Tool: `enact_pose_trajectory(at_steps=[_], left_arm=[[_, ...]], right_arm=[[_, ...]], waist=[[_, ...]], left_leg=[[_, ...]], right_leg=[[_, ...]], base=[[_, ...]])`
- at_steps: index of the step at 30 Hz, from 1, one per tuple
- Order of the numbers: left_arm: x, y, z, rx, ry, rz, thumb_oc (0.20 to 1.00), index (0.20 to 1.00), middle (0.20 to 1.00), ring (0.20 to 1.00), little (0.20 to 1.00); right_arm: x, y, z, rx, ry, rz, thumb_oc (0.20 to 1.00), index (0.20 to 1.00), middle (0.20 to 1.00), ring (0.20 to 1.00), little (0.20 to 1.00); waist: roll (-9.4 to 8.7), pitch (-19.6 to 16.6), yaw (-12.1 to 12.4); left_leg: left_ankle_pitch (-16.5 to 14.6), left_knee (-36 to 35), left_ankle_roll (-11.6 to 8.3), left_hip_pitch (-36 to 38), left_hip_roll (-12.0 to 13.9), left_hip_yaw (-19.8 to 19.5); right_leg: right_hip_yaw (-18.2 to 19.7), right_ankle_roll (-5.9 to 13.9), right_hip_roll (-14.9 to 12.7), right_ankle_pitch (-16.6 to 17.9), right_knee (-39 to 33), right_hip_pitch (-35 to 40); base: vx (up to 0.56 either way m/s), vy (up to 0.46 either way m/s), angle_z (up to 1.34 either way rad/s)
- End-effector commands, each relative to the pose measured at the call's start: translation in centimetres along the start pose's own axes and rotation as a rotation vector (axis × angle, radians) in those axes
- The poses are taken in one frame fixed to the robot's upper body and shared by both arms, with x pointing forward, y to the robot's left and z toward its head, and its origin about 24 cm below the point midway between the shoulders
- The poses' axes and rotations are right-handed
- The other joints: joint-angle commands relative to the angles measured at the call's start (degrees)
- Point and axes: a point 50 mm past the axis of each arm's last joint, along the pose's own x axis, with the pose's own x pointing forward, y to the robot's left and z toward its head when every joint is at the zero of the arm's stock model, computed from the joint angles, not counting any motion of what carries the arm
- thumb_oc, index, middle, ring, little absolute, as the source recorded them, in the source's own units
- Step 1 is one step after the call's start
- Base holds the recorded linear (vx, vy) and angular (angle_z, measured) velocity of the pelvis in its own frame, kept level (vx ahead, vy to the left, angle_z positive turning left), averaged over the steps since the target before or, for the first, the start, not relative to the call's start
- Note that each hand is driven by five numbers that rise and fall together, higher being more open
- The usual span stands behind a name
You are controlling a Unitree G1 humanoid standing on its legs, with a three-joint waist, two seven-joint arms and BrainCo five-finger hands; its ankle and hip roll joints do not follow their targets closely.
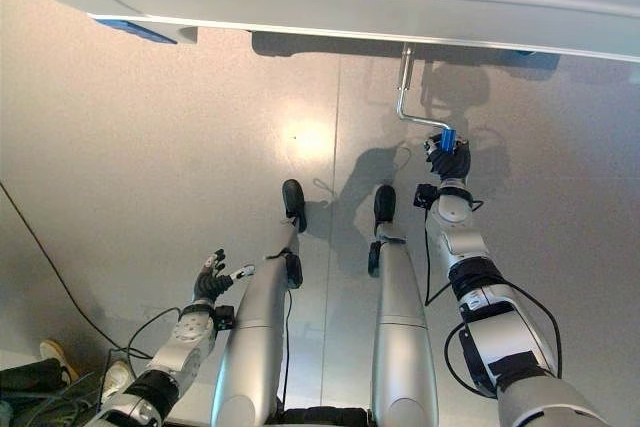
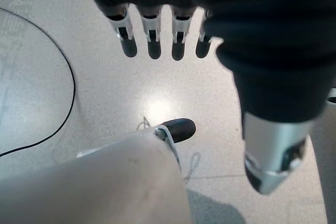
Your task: Raise the hospital bed
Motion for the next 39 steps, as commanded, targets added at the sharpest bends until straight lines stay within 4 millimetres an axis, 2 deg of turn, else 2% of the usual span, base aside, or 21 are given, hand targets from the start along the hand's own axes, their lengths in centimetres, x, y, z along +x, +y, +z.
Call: enact_pose_trajectory(at_steps=[1, 7, 13, 17, 18, 20, 24, 28, 31, 39], left_arm=[[-1.3, 0.5, -2.0, 0.009, 0.045, -0.004, 1.0, 1.0, 1.0, 1.0, 1.0], [-1.3, 0.7, -2.1, 0.021, 0.049, -0.001, 1.0, 1.0, 1.0, 1.0, 1.0], [-1.3, 0.7, -2.1, 0.013, 0.043, 0.001, 1.0, 1.0, 1.0, 1.0, 1.0], [-1.2, 0.6, -2.2, 0.016, 0.052, -0.001, 1.0, 1.0, 1.0, 1.0, 1.0], [-1.2, 0.6, -2.2, 0.016, 0.052, -0.001, 1.0, 1.0, 1.0, 1.0, 1.0], [-1.3, 1.2, -2.4, 0.029, 0.057, 0.012, 1.0, 1.0, 1.0, 1.0, 1.0], [-1.3, 1.7, -2.3, 0.043, 0.047, 0.019, 1.0, 1.0, 1.0, 1.0, 1.0], [-1.8, 1.5, -1.9, 0.049, 0.011, -0.024, 1.0, 1.0, 1.0, 1.0, 1.0], [-2.6, 1.3, -2.3, 0.078, 0.003, -0.09, 1.0, 1.0, 1.0, 1.0, 1.0], [-2.5, 1.0, -2.1, 0.124, -0.009, -0.13, 1.0, 1.0, 1.0, 1.0, 1.0]], right_arm=[[-0.2, -1.8, -0.5, 0.013, 0.003, -0.032, 0.2, 0.2, 0.2, 0.2, 0.2], [-0.4, -2.1, -0.6, 0.023, 0.005, -0.035, 0.2, 0.2, 0.2, 0.2, 0.2], [-0.3, -3.1, -1.1, -0.006, 0.025, -0.07, 0.2, 0.2, 0.2, 0.2, 0.2], [0.5, -4.8, -1.8, -0.107, 0.08, -0.121, 0.2, 0.2, 0.2, 0.2, 0.2], [0.5, -4.8, -1.8, -0.107, 0.08, -0.121, 0.2, 0.2, 0.2, 0.2, 0.2], [0.9, -4.9, -2.3, -0.223, 0.123, -0.105, 0.2, 0.2, 0.2, 0.2, 0.2], [1.4, -5.0, -2.5, -0.273, 0.164, -0.113, 0.2, 0.2, 0.2, 0.2, 0.2], [2.3, -5.6, -1.6, -0.359, 0.178, -0.125, 0.2, 0.2, 0.2, 0.2, 0.2], [3.5, -6.6, 0.4, -0.419, 0.158, -0.162, 0.2, 0.2, 0.2, 0.2, 0.2], [4.6, -6.3, 2.8, -0.517, 0.112, -0.148, 0.2, 0.2, 0.2, 0.2, 0.2]], waist=[[1.92, -1.0, 0.4], [1.86, -1.0, 0.3], [2.01, -1.0, 0.5], [2.72, -1.0, 1.0], [2.74, -1.0, 0.9], [3.14, -1.0, 1.6], [3.87, -1.0, 2.6], [5.27, -1.0, 4.2], [6.83, -1.0, 6.2], [8.24, -1.0, 8.0]], left_leg=[[-5.1, 7.9, -0.28, -2.0, -0.3, -0.9], [-4.9, 7.4, -0.29, -1.6, -0.3, -0.8], [-5.0, 7.7, -0.22, -1.8, -0.3, -0.9], [-5.1, 8.5, -0.35, -2.9, -0.4, -1.3], [-5.1, 8.5, -0.35, -2.9, -0.4, -1.3], [-5.0, 8.7, -0.31, -3.5, -0.4, -1.4], [-4.8, 8.9, -0.3, -4.6, -0.6, -1.7], [-4.6, 10.0, -0.35, -6.6, -1.1, -2.6], [-4.7, 11.1, -0.25, -8.5, -1.7, -3.1], [-5.2, 13.8, -0.32, -11.6, -2.6, -4.6]], right_leg=[[1.3, 6.28, -1.6, 8.4, -6.5, 0.4], [1.4, 6.28, -1.5, 8.4, -6.6, 0.4], [1.2, 6.26, -1.5, 8.1, -6.3, 0.4], [0.8, 6.35, -1.8, 7.7, -5.2, -0.5], [0.8, 6.35, -1.8, 7.7, -5.1, -0.5], [0.5, 6.32, -1.9, 7.6, -4.4, -1.4], [0.3, 6.4, -2.3, 7.4, -3.8, -2.3], [-0.3, 6.56, -2.8, 6.9, -2.3, -3.8], [-1.0, 6.7, -3.5, 6.1, -0.1, -5.5], [-1.5, 6.69, -4.9, 4.0, 4.5, -8.1]], base=[[0.0, 0.0, 0.0], [0.0, 0.0, 0.0], [0.0, 0.0, 0.0], [0.0, 0.0, 0.0], [-0.01, -0.044, 0.01], [-0.01, -0.051, 0.05], [-0.01, -0.035, 0.06], [0.0, 0.008, 0.11], [0.0, 0.007, 0.14], [0.0, 0.007, 0.15]])
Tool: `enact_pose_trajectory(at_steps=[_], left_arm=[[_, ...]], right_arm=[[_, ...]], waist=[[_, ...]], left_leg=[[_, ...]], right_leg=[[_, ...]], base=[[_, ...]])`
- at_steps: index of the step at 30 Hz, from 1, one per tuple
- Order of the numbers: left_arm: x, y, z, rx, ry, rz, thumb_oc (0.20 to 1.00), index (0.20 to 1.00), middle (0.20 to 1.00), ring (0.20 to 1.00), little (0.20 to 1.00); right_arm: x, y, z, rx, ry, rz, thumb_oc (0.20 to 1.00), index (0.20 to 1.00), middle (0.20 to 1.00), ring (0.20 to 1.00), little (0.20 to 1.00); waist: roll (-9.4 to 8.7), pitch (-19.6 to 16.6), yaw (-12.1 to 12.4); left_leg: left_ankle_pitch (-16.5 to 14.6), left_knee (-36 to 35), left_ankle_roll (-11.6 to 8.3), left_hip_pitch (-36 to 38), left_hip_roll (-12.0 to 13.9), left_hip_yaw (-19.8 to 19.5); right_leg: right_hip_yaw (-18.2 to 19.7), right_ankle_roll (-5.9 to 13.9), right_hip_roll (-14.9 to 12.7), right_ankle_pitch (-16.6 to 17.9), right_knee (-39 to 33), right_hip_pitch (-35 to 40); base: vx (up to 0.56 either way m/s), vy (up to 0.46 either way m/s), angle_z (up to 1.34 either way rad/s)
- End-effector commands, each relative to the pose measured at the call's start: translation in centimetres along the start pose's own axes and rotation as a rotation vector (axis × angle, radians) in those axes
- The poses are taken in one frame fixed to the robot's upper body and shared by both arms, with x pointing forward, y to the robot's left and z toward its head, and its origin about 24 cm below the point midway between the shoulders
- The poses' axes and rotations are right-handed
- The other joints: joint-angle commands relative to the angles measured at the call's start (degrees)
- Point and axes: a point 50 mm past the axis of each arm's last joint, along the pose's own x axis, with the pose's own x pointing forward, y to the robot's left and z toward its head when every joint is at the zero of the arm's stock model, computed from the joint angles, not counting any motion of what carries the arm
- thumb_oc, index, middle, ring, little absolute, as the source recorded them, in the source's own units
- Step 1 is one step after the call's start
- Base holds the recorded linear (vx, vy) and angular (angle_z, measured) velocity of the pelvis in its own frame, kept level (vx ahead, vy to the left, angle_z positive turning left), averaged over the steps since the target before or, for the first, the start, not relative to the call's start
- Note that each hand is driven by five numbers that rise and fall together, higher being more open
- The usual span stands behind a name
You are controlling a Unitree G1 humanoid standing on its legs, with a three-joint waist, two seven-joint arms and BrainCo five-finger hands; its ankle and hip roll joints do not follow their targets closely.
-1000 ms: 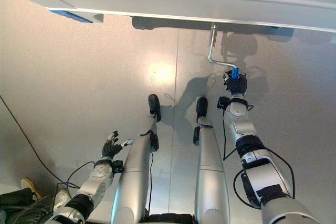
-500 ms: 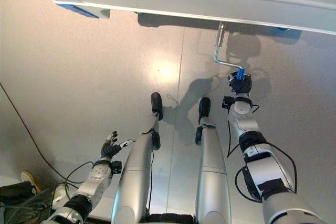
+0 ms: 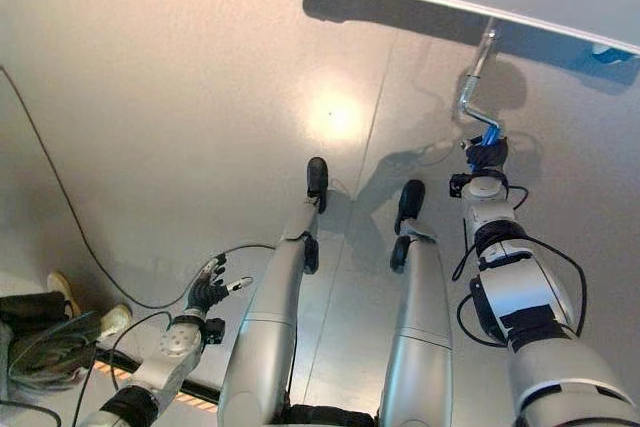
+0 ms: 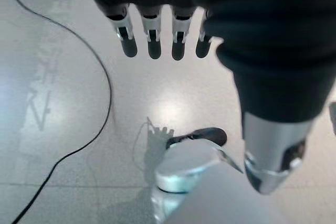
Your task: Raise the hospital bed
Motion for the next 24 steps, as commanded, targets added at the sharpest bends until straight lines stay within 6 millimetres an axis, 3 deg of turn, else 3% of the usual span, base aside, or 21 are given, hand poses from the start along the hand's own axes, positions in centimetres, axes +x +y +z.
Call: enact_pose_trajectory(at_steps=[1, 14, 16, 17, 18, 19, 20, 21, 22, 23, 24], left_arm=[[-1.1, -0.6, -1.4, 0.02, 0.036, -0.033, 1.0, 1.0, 1.0, 1.0, 1.0], [-1.4, -1.3, -1.5, 0.044, 0.032, -0.083, 1.0, 1.0, 1.0, 1.0, 1.0], [-1.3, -1.2, -1.5, 0.051, 0.032, -0.086, 1.0, 1.0, 1.0, 1.0, 1.0], [-1.6, -1.3, -1.9, 0.055, 0.044, -0.091, 1.0, 1.0, 1.0, 1.0, 1.0], [-1.3, -1.2, -1.3, 0.047, 0.025, -0.084, 1.0, 1.0, 1.0, 1.0, 1.0], [-1.5, -1.2, -1.7, 0.051, 0.037, -0.088, 1.0, 1.0, 1.0, 1.0, 1.0], [-1.2, -1.0, -1.3, 0.047, 0.026, -0.079, 1.0, 1.0, 1.0, 1.0, 1.0], [-1.5, -1.1, -1.7, 0.051, 0.039, -0.084, 1.0, 1.0, 1.0, 1.0, 1.0], [-1.2, -1.0, -1.3, 0.046, 0.025, -0.079, 1.0, 1.0, 1.0, 1.0, 1.0], [-1.5, -1.0, -1.7, 0.051, 0.038, -0.084, 1.0, 1.0, 1.0, 1.0, 1.0], [-1.4, -0.9, -1.7, 0.05, 0.035, -0.08, 1.0, 1.0, 1.0, 1.0, 1.0]], right_arm=[[0.5, -1.2, 1.1, -0.182, -0.08, 0.013, 0.2, 0.2, 0.2, 0.2, 0.2], [0.8, -0.9, 4.3, -0.3, -0.187, 0.031, 0.2, 0.2, 0.2, 0.2, 0.2], [0.4, 0.6, 5.6, -0.333, -0.255, 0.076, 0.2, 0.2, 0.2, 0.2, 0.2], [0.3, 0.6, 5.1, -0.339, -0.242, 0.08, 0.2, 0.2, 0.2, 0.2, 0.2], [-0.1, 1.8, 6.8, -0.344, -0.305, 0.112, 0.2, 0.2, 0.2, 0.2, 0.2], [-0.1, 1.9, 6.3, -0.349, -0.293, 0.116, 0.2, 0.2, 0.2, 0.2, 0.2], [-0.6, 3.1, 7.9, -0.36, -0.356, 0.143, 0.2, 0.2, 0.2, 0.2, 0.2], [-0.6, 3.1, 7.3, -0.365, -0.344, 0.147, 0.2, 0.2, 0.2, 0.2, 0.2], [-1.0, 4.0, 8.7, -0.365, -0.391, 0.17, 0.2, 0.2, 0.2, 0.2, 0.2], [-1.0, 4.1, 8.1, -0.37, -0.378, 0.174, 0.2, 0.2, 0.2, 0.2, 0.2], [-1.4, 4.8, 8.7, -0.369, -0.405, 0.192, 0.2, 0.2, 0.2, 0.2, 0.2]], waist=[[5.68, -0.9, 0.3], [8.8, -0.9, 2.7], [8.9, -0.9, 2.8], [8.78, -0.9, 2.6], [8.9, -0.9, 2.9], [8.78, -0.9, 2.7], [8.91, -0.9, 3.0], [8.79, -0.9, 2.8], [8.96, -0.9, 2.9], [8.84, -0.9, 2.7], [8.82, -0.9, 2.7]], left_leg=[[-5.9, 8.9, 0.14, -2.2, 0.1, -0.4], [-6.2, 13.0, 0.14, -6.4, -2.3, -2.8], [-6.2, 13.4, 0.15, -6.7, -2.6, -2.9], [-8.4, 14.2, 0.15, -5.3, -2.7, -2.6], [-6.3, 13.5, 0.14, -6.7, -2.7, -2.8], [-8.4, 14.4, 0.14, -5.4, -2.8, -2.6], [-6.2, 13.6, 0.08, -6.7, -2.8, -2.8], [-8.3, 14.5, 0.09, -5.4, -2.9, -2.6], [-6.1, 13.5, 0.0, -6.6, -2.9, -2.8], [-8.3, 14.4, 0.0, -5.3, -3.1, -2.6], [-8.2, 14.3, -0.03, -5.2, -3.1, -2.5]], right_leg=[[1.6, 7.22, -1.5, 6.6, -3.7, 0.3], [0.8, 7.28, -4.0, 3.5, 3.3, -3.0], [0.8, 7.2, -4.3, 3.2, 3.9, -3.1], [1.2, 7.58, -4.5, 1.2, 4.8, -1.8], [0.9, 7.18, -4.3, 3.2, 4.2, -3.3], [1.2, 7.55, -4.5, 1.2, 5.1, -2.0], [1.0, 7.1, -4.3, 3.2, 4.4, -3.2], [1.3, 7.47, -4.5, 1.2, 5.3, -1.9], [1.1, 7.17, -4.5, 3.1, 4.3, -3.1], [1.4, 7.53, -4.7, 1.1, 5.2, -1.8], [1.4, 7.57, -4.8, 1.1, 5.2, -1.8]], base=[[0.0, -0.005, 0.19], [0.01, 0.01, 0.11], [0.07, 0.039, 0.12], [0.03, 0.04, 0.08], [0.07, 0.005, 0.08], [-0.04, 0.04, 0.09], [0.07, 0.002, 0.08], [-0.04, 0.041, 0.03], [0.07, 0.006, 0.03], [0.02, 0.031, 0.02], [0.01, 0.024, 0.05]])
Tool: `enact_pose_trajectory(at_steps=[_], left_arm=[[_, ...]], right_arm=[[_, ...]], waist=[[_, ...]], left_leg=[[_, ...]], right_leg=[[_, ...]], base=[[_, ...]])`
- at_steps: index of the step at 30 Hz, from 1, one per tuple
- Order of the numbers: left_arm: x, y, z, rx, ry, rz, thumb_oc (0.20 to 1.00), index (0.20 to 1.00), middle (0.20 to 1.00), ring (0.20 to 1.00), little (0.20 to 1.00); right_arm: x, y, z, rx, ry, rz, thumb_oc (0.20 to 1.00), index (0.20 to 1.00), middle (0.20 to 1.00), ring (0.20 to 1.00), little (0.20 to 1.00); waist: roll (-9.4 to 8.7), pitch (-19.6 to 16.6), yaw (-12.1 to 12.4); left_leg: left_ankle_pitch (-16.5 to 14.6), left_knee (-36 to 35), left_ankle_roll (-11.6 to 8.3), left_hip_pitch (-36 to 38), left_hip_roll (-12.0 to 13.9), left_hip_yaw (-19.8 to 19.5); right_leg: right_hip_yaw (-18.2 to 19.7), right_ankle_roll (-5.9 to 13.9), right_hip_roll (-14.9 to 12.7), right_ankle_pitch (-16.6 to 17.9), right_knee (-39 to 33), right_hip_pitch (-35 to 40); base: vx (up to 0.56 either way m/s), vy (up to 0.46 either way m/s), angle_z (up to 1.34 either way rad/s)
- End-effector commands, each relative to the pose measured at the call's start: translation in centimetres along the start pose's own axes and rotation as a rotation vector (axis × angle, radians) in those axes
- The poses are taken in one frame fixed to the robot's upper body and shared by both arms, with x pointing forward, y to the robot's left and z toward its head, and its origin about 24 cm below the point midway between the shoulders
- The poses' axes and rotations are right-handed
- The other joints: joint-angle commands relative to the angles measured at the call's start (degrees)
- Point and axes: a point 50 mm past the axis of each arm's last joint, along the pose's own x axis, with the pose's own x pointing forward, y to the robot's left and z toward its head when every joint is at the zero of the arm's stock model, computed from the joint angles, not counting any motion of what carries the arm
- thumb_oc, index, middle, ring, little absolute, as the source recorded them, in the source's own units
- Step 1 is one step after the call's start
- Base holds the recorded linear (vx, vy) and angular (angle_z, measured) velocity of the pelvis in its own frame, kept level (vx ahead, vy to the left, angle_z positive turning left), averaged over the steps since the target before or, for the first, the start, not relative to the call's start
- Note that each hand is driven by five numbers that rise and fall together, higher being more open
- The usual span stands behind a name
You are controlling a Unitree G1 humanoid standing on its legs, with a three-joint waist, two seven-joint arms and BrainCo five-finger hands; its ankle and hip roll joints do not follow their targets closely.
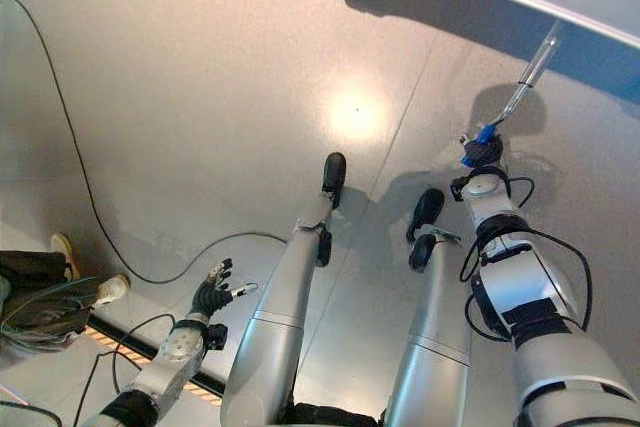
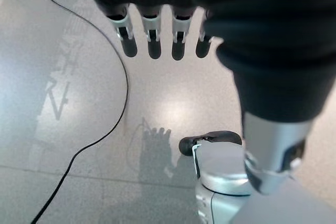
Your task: Raise the hospital bed
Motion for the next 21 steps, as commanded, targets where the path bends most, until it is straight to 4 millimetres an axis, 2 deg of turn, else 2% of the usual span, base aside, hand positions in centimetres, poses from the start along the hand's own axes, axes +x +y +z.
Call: enact_pose_trajectory(at_steps=[1, 2, 3, 5, 6, 7, 10, 11, 12, 14, 15, 18, 21], left_arm=[[-0.7, -0.3, -0.8, 0.015, 0.016, -0.022, 1.0, 1.0, 1.0, 1.0, 1.0], [-1.0, -0.3, -1.4, 0.021, 0.039, -0.021, 1.0, 1.0, 1.0, 1.0, 1.0], [-1.0, -0.3, -1.5, 0.017, 0.044, -0.017, 1.0, 1.0, 1.0, 1.0, 1.0], [-0.9, -0.1, -1.6, 0.014, 0.048, -0.004, 1.0, 1.0, 1.0, 1.0, 1.0], [-0.9, -0.1, -1.6, 0.014, 0.048, -0.004, 1.0, 1.0, 1.0, 1.0, 1.0], [-0.9, 0.0, -1.7, 0.011, 0.053, 0.004, 1.0, 1.0, 1.0, 1.0, 1.0], [-0.9, 0.1, -1.7, 0.013, 0.055, 0.009, 1.0, 1.0, 1.0, 1.0, 1.0], [-0.5, 0.2, -1.2, 0.004, 0.043, 0.023, 1.0, 1.0, 1.0, 1.0, 1.0], [-0.8, 0.1, -1.7, 0.008, 0.056, 0.018, 1.0, 1.0, 1.0, 1.0, 1.0], [-0.7, 0.0, -1.9, 0.009, 0.068, 0.027, 1.0, 1.0, 1.0, 1.0, 1.0], [-0.4, 0.1, -1.4, 0.0, 0.053, 0.038, 1.0, 1.0, 1.0, 1.0, 1.0], [-0.2, 0.2, -1.2, -0.006, 0.053, 0.057, 1.0, 1.0, 1.0, 1.0, 1.0], [-0.1, 0.2, -1.3, -0.009, 0.059, 0.067, 1.0, 1.0, 1.0, 1.0, 1.0]], right_arm=[[-0.7, 0.7, 9.4, -0.096, -0.389, 0.05, 0.2, 0.2, 0.2, 0.2, 0.2], [-0.9, 1.3, 9.5, -0.098, -0.401, 0.067, 0.2, 0.2, 0.2, 0.2, 0.2], [-1.3, 1.8, 10.3, -0.093, -0.432, 0.081, 0.2, 0.2, 0.2, 0.2, 0.2], [-2.3, 2.9, 12.0, -0.072, -0.51, 0.115, 0.2, 0.2, 0.2, 0.2, 0.2], [-2.3, 2.9, 12.0, -0.072, -0.51, 0.116, 0.2, 0.2, 0.2, 0.2, 0.2], [-3.3, 3.7, 13.6, -0.037, -0.579, 0.141, 0.2, 0.2, 0.2, 0.2, 0.2], [-4.2, 4.3, 14.7, -0.013, -0.641, 0.164, 0.2, 0.2, 0.2, 0.2, 0.2], [-5.3, 4.6, 16.6, 0.032, -0.713, 0.176, 0.2, 0.2, 0.2, 0.2, 0.2], [-5.2, 4.8, 16.1, 0.03, -0.7, 0.182, 0.2, 0.2, 0.2, 0.2, 0.2], [-6.1, 5.1, 17.0, 0.06, -0.751, 0.2, 0.2, 0.2, 0.2, 0.2, 0.2], [-6.9, 5.0, 18.0, 0.095, -0.799, 0.206, 0.2, 0.2, 0.2, 0.2, 0.2], [-8.7, 4.9, 19.1, 0.192, -0.891, 0.229, 0.2, 0.2, 0.2, 0.2, 0.2], [-9.5, 4.7, 19.1, 0.227, -0.933, 0.241, 0.2, 0.2, 0.2, 0.2, 0.2]], waist=[[7.47, -0.3, 0.7], [7.3, -0.3, 0.5], [7.25, -0.3, 0.4], [6.98, -0.3, 0.1], [6.97, -0.3, 0.1], [6.68, -0.3, -0.1], [6.32, -0.3, -0.4], [6.17, -0.3, -0.5], [6.03, -0.3, -0.7], [5.66, -0.3, -1.0], [5.49, -0.3, -1.0], [4.58, -0.3, -2.0], [4.22, -0.3, -2.5]], left_leg=[[-3.1, 4.2, 1.17, -1.1, 0.0, 1.1], [-5.3, 5.2, 1.18, 0.3, -0.2, 1.4], [-5.4, 5.3, 1.18, 0.2, -0.2, 1.4], [-5.3, 5.0, 1.2, 0.4, -0.2, 1.5], [-5.3, 5.0, 1.2, 0.5, -0.2, 1.5], [-5.3, 5.0, 1.19, 0.4, -0.2, 1.7], [-5.3, 4.8, 1.2, 0.6, -0.2, 1.7], [-3.2, 3.4, 1.28, -0.3, 0.0, 1.5], [-5.3, 4.3, 1.29, 1.1, -0.1, 1.8], [-5.3, 4.0, 1.35, 1.4, 0.0, 2.0], [-3.1, 2.7, 1.41, 0.3, 0.3, 2.1], [-3.0, 1.8, 1.52, 1.4, 0.5, 2.6], [-3.0, 1.2, 1.54, 2.4, 0.7, 2.8]], right_leg=[[3.7, 8.15, -1.1, 8.6, -6.1, 0.5], [4.1, 8.53, -1.3, 6.5, -5.2, 1.8], [4.2, 8.53, -1.3, 6.5, -5.1, 1.9], [4.2, 8.51, -1.3, 6.5, -5.2, 2.0], [4.2, 8.51, -1.3, 6.5, -5.2, 2.0], [4.2, 8.55, -1.4, 6.6, -5.3, 2.0], [4.3, 8.52, -1.3, 6.6, -5.6, 2.1], [4.0, 8.17, -1.0, 8.9, -7.0, 1.0], [4.3, 8.52, -1.2, 6.9, -6.1, 2.4], [4.4, 8.52, -1.0, 7.2, -6.7, 2.6], [4.2, 8.15, -0.6, 9.4, -8.1, 1.5], [4.6, 8.23, -0.2, 10.1, -9.7, 2.3], [4.7, 8.3, 0.0, 10.5, -10.7, 3.2]], base=[[0.02, 0.037, 0.05], [0.02, 0.038, 0.04], [0.08, 0.028, 0.0], [0.02, 0.039, -0.02], [0.03, 0.04, -0.01], [0.0, 0.0, 0.0], [-0.01, 0.019, 0.0], [0.02, 0.04, -0.02], [0.02, 0.043, -0.05], [0.01, 0.033, -0.09], [-0.05, 0.047, -0.09], [-0.01, 0.039, -0.14], [0.0, 0.024, -0.07]])
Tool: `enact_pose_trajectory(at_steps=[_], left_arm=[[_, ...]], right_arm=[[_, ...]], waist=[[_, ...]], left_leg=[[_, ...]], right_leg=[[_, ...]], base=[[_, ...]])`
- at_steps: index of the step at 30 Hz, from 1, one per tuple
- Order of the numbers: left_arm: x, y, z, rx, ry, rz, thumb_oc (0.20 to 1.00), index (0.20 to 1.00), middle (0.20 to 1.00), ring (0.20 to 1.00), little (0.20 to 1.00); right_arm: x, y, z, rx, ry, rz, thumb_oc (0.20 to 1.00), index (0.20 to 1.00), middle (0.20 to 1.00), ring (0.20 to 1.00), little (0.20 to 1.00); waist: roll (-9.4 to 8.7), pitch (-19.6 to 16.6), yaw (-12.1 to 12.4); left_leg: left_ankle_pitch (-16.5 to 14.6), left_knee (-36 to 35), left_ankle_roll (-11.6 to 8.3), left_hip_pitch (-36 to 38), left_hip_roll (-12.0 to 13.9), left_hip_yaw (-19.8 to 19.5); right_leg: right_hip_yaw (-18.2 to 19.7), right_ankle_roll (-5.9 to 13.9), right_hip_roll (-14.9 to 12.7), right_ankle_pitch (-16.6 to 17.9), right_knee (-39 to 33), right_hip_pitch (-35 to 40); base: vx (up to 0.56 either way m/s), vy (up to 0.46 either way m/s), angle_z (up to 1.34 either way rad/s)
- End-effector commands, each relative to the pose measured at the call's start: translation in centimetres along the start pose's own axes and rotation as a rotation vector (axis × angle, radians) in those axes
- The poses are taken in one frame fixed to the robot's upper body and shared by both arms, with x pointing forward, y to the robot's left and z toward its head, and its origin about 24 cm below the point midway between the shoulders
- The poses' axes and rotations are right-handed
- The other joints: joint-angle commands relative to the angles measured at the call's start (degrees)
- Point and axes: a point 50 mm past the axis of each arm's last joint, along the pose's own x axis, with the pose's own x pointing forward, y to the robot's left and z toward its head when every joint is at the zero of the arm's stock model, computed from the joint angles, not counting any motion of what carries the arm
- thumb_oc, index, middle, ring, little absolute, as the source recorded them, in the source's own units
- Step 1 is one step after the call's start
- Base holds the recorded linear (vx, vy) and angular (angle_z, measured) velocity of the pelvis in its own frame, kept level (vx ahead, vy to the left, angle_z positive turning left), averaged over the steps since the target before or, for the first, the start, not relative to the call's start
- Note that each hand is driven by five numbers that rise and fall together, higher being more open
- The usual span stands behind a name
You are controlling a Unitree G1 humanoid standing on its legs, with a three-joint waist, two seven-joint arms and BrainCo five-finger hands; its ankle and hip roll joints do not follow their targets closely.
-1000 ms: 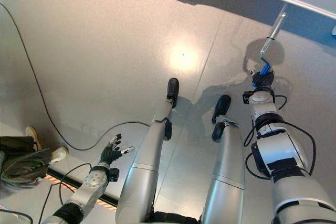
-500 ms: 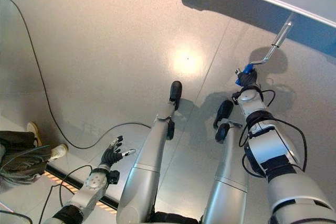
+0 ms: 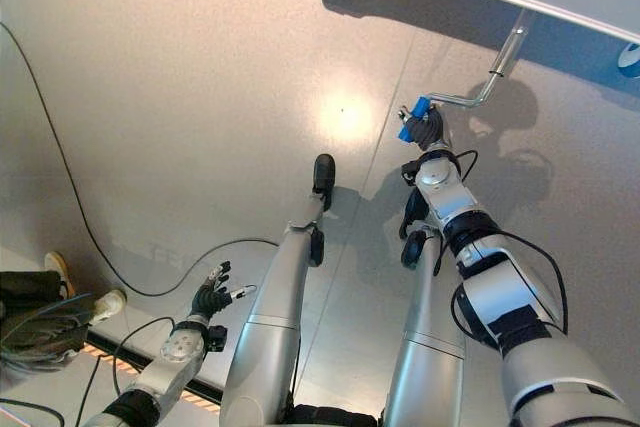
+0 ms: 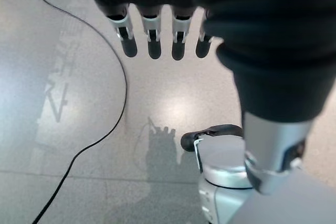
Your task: Raise the hospital bed
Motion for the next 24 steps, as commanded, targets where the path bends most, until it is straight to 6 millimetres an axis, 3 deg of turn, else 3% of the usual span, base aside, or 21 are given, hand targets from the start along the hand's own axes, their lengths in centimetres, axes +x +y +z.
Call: enact_pose_trajectory(at_steps=[1, 15, 24], left_arm=[[-0.3, -0.1, -1.0, -0.004, 0.042, 0.04, 1.0, 1.0, 1.0, 1.0, 1.0], [-0.5, -0.2, -2.4, 0.007, 0.101, 0.051, 1.0, 1.0, 1.0, 1.0, 1.0], [-0.9, -0.3, -3.5, 0.002, 0.147, 0.059, 1.0, 1.0, 1.0, 1.0, 1.0]], right_arm=[[-1.8, 1.4, 13.5, 0.139, -0.61, 0.076, 0.2, 0.2, 0.2, 0.2, 0.2], [-6.1, 0.4, 11.2, 0.328, -0.697, 0.166, 0.2, 0.2, 0.2, 0.2, 0.2], [-8.0, -2.5, 10.3, 0.443, -0.747, 0.118, 0.2, 0.2, 0.2, 0.2, 0.2]], waist=[[3.57, -0.2, -0.5], [0.67, -0.2, -3.1], [0.48, -0.2, -4.6]], left_leg=[[-2.7, 0.2, 1.42, 3.4, -0.6, 2.8], [-1.0, -7.1, 1.48, 13.4, 0.5, 4.6], [-0.9, -9.9, 1.35, 19.6, 1.1, 5.5]], right_leg=[[4.9, 8.85, -1.2, 10.0, -10.3, 4.2], [5.2, 9.91, 0.7, 13.9, -21.1, 14.3], [5.8, 10.07, 1.5, 15.0, -24.9, 20.0]], base=[[-0.01, 0.017, -0.11], [-0.02, 0.004, -0.13], [0.0, 0.003, -0.05]])
